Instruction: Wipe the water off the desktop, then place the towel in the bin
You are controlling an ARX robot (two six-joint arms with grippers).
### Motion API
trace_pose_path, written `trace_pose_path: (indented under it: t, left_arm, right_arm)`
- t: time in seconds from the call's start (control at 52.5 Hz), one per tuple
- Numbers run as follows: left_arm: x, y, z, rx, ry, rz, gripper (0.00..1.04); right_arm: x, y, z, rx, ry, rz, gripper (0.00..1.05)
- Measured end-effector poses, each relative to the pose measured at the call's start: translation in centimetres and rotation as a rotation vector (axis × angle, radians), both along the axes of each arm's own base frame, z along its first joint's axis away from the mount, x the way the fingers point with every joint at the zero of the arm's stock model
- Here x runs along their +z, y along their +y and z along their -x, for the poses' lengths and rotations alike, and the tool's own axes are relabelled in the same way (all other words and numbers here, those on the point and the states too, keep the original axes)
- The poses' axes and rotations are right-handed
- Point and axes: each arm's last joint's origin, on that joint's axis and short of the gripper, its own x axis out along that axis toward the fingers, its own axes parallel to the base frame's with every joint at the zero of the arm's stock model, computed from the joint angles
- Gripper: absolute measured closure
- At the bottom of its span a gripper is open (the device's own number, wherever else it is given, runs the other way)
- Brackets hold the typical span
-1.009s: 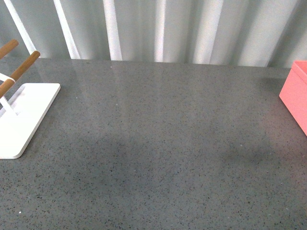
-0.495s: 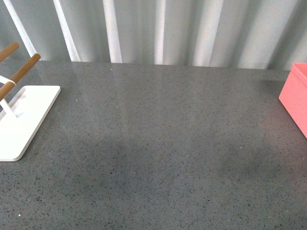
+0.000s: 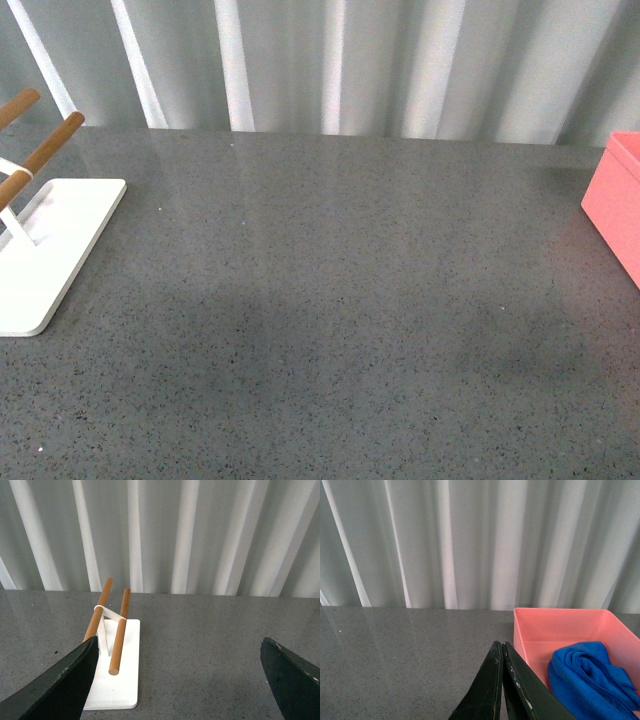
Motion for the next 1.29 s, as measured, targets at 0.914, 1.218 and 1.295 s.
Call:
trace_pose_path:
  t: [0.914, 1.218, 1.295]
  left_arm:
    - [0.0, 0.0, 0.0, 0.000, -0.001, 0.000, 0.07]
    - [0.0, 0.0, 0.0, 0.000, -0.001, 0.000, 0.07]
    - [0.0, 0.0, 0.0, 0.000, -0.001, 0.000, 0.07]
  right_arm:
    - [-0.3, 0.0, 1.2, -0.002, 0.007, -0.005, 0.08]
    - [-0.3, 0.0, 1.2, -0.002, 0.007, -0.005, 0.07]
    - [-0.3, 0.0, 1.2, -0.002, 0.007, -0.005, 0.07]
